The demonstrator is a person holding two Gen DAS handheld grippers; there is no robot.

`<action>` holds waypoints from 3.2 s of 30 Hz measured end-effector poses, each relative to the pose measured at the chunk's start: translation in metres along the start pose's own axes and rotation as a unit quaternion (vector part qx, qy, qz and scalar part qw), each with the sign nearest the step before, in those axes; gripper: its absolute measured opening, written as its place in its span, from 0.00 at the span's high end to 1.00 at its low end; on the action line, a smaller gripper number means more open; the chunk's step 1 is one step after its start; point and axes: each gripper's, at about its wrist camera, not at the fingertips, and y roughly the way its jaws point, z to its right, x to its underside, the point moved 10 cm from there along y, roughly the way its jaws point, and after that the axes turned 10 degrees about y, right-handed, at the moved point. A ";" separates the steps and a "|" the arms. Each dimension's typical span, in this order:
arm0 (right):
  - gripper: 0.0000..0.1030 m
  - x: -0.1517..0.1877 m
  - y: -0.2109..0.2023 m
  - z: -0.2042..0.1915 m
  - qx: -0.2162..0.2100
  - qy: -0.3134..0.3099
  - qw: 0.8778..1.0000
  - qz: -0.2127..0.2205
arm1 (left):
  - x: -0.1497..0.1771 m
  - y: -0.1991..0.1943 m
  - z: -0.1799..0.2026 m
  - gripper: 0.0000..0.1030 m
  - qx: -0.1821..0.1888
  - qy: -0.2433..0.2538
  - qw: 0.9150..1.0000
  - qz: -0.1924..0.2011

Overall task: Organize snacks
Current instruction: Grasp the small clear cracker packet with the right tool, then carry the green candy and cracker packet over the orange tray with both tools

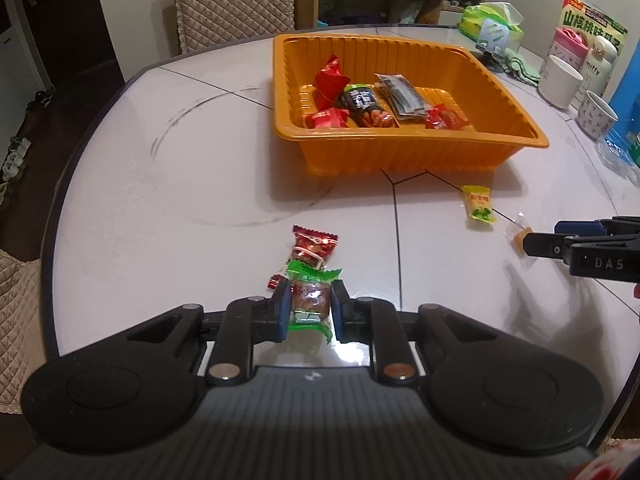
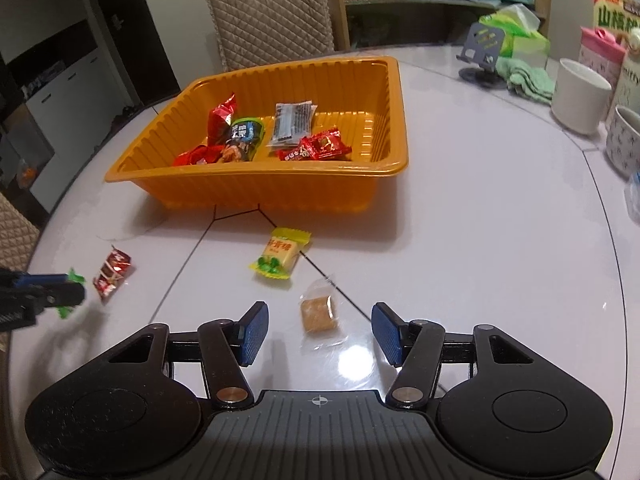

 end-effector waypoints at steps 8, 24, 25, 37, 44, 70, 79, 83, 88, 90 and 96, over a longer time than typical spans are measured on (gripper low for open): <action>0.59 0.005 0.016 -0.004 0.002 -0.028 1.000 -0.008 | 0.002 0.001 -0.011 0.82 -0.008 -0.008 1.000 -0.003; 0.79 0.007 0.019 -0.005 0.017 -0.063 0.998 -0.004 | 0.001 -0.001 -0.015 0.82 -0.006 -0.004 1.000 0.000; 0.79 0.008 0.019 -0.005 0.017 -0.063 0.998 -0.005 | 0.001 -0.001 -0.015 0.82 -0.006 -0.004 1.000 0.001; 0.79 0.012 0.009 -0.007 0.009 -0.052 0.999 -0.008 | 0.000 -0.009 -0.017 0.82 -0.003 -0.005 1.000 0.010; 0.79 0.008 -0.009 -0.009 -0.011 -0.020 1.000 -0.006 | -0.005 -0.019 -0.012 0.82 0.007 0.000 1.000 0.022; 0.79 -0.107 -0.037 -0.010 -0.071 0.024 0.994 0.076 | -0.128 -0.016 0.029 0.82 0.055 0.064 0.991 0.105; 0.79 -0.130 -0.010 -0.009 -0.065 0.020 0.995 0.073 | -0.168 0.021 0.054 0.82 0.069 0.083 0.989 0.100; 0.79 -0.137 0.000 -0.005 -0.059 0.019 0.996 0.071 | -0.173 0.035 0.059 0.82 0.074 0.086 0.989 0.093; 0.79 -0.142 0.008 0.000 -0.057 0.019 0.996 0.068 | -0.178 0.050 0.063 0.82 0.075 0.090 0.990 0.082; 0.79 -0.142 0.010 0.000 -0.056 0.019 0.996 0.066 | -0.180 0.056 0.064 0.82 0.074 0.090 0.990 0.077; 0.79 -0.143 0.015 0.003 -0.055 0.021 0.996 0.062 | -0.184 0.068 0.065 0.82 0.074 0.093 0.990 0.070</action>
